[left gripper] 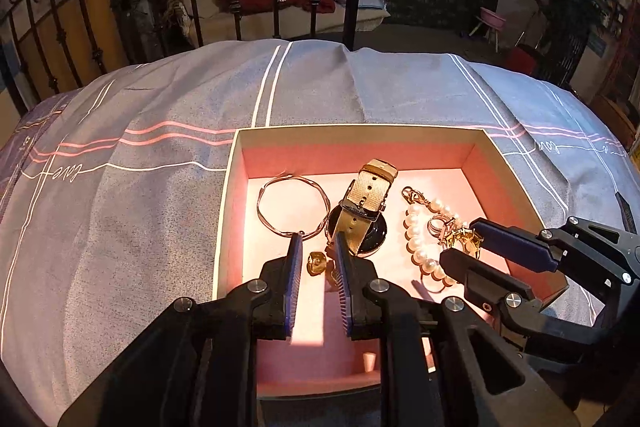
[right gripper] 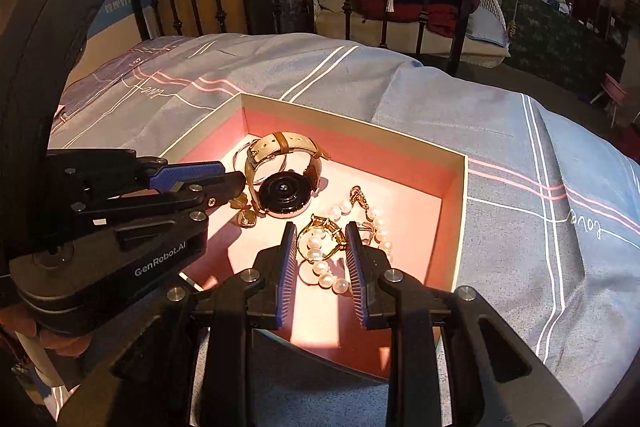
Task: Organize jewelry
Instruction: 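Carry the stud and gold ring into the box and open both tools, then move the left tool to the gold flower earring while the right tool approaches the gold cluster earring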
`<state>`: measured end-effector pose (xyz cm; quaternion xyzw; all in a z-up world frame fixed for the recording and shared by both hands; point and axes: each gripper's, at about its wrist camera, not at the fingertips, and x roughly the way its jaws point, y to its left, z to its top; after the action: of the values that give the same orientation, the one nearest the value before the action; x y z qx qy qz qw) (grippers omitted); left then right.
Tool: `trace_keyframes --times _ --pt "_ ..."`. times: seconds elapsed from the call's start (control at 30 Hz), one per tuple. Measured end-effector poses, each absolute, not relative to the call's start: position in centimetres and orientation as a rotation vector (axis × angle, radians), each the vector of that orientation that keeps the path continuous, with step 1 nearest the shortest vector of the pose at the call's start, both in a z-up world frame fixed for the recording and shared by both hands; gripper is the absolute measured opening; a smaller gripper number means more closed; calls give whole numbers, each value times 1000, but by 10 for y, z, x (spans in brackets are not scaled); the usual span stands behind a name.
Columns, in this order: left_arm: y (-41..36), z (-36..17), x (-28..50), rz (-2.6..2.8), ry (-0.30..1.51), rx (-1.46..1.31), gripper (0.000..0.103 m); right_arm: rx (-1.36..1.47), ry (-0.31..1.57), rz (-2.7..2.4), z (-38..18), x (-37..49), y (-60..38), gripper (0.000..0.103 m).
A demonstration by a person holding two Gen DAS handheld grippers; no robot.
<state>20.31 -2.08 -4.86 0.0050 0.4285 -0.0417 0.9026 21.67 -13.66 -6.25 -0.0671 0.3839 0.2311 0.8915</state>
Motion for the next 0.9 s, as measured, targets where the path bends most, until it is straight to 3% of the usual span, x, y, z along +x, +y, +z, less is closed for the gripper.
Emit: trace_keyframes --times 0.07,0.1,0.23,0.37,0.47,0.9 --pt "-18 -45 199 -79 865 -1 36 -140 791 476 -61 214 -138 37" --pt "-16 -42 196 -80 852 -6 38 -146 782 467 -59 211 -139 44" --pt "-15 -24 174 -91 797 -15 51 -149 730 446 -46 190 -148 55" --pt "-17 -14 134 -136 750 -22 58 -133 683 428 -39 147 -169 57" --pt "-26 -23 107 -168 755 -13 60 -99 693 417 -50 114 -186 73" --pt "-63 -74 134 -104 931 47 58 -14 792 418 -89 80 -201 73"
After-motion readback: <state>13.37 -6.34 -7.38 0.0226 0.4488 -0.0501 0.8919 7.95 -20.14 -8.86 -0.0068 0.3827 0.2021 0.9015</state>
